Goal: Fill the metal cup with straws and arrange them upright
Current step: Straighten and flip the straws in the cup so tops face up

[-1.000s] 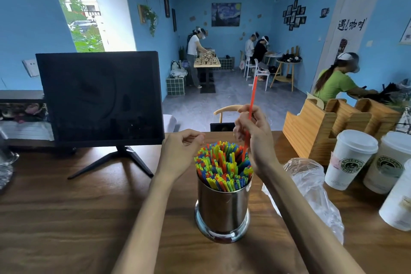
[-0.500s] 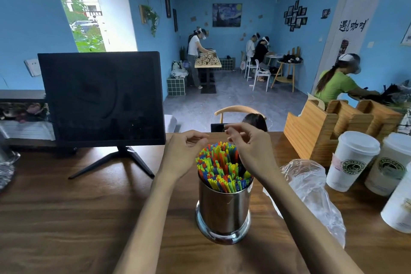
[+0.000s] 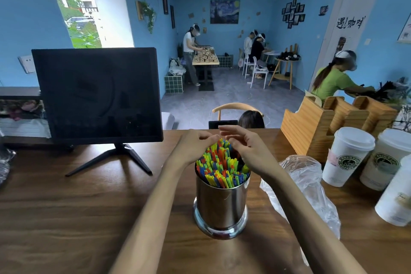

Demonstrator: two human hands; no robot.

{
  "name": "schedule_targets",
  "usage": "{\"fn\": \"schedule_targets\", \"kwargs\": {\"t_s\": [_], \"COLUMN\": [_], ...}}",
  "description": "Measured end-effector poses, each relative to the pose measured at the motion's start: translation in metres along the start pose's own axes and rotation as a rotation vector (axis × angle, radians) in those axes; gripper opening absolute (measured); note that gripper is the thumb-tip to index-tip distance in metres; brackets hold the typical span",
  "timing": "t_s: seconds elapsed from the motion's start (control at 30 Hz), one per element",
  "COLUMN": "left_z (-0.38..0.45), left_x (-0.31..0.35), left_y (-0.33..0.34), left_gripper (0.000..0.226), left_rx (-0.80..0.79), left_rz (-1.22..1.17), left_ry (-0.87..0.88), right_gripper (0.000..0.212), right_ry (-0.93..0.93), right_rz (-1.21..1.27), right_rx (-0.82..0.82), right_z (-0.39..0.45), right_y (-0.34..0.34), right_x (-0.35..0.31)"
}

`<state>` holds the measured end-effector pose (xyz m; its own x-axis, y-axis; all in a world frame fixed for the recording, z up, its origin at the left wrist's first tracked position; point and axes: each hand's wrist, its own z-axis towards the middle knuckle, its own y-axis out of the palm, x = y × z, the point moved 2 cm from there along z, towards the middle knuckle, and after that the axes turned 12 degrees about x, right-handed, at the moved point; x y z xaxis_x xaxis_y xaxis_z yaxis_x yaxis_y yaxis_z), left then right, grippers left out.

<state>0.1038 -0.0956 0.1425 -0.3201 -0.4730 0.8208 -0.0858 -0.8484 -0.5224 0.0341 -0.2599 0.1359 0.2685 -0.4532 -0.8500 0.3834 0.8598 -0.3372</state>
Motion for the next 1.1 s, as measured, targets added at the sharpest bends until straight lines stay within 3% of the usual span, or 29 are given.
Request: {"fn": "schedule_targets", "kwargs": {"t_s": [0.13, 0.3, 0.43, 0.53, 0.63, 0.7, 0.8, 0.97, 1.1], "left_z": [0.003, 0.002, -0.002, -0.012, -0.030, -0.045, -0.062, -0.075, -0.079], "left_x": [0.001, 0.006, 0.028, 0.054, 0.075, 0.084, 0.086, 0.060, 0.033], "left_y": [-0.002, -0.007, -0.027, -0.048, -0.066, -0.069, -0.060, -0.044, -0.032], "left_gripper": [0.015, 0.015, 0.015, 0.012, 0.012, 0.014, 0.018, 0.025, 0.024], "left_rx": [0.019, 0.129, 0.342, 0.557, 0.780, 0.857, 0.835, 0.821, 0.717], "left_rz": [0.011, 0.018, -0.013, -0.098, -0.250, -0.355, -0.390, -0.373, -0.356], "left_ry": [-0.007, 0.030, 0.245, 0.441, 0.584, 0.645, 0.678, 0.584, 0.389], "right_gripper": [0.046, 0.034, 0.019, 0.013, 0.035, 0.053, 0.059, 0.026, 0.015], "right_ry": [0.033, 0.071, 0.112, 0.042, -0.036, 0.065, 0.276, 0.403, 0.296], "right_rz": [0.072, 0.094, 0.107, 0.045, 0.120, 0.245, 0.513, 0.971, 0.902], "right_rx": [0.028, 0.032, 0.106, 0.274, 0.328, 0.130, -0.121, 0.055, 0.118], "right_z": [0.000, -0.003, 0.001, -0.002, -0.012, -0.018, -0.018, 0.000, 0.010], "right_y": [-0.003, -0.004, -0.009, -0.010, -0.013, -0.009, 0.003, -0.004, -0.011], "right_x": [0.000, 0.000, 0.002, -0.007, -0.030, -0.049, -0.069, -0.078, -0.075]}}
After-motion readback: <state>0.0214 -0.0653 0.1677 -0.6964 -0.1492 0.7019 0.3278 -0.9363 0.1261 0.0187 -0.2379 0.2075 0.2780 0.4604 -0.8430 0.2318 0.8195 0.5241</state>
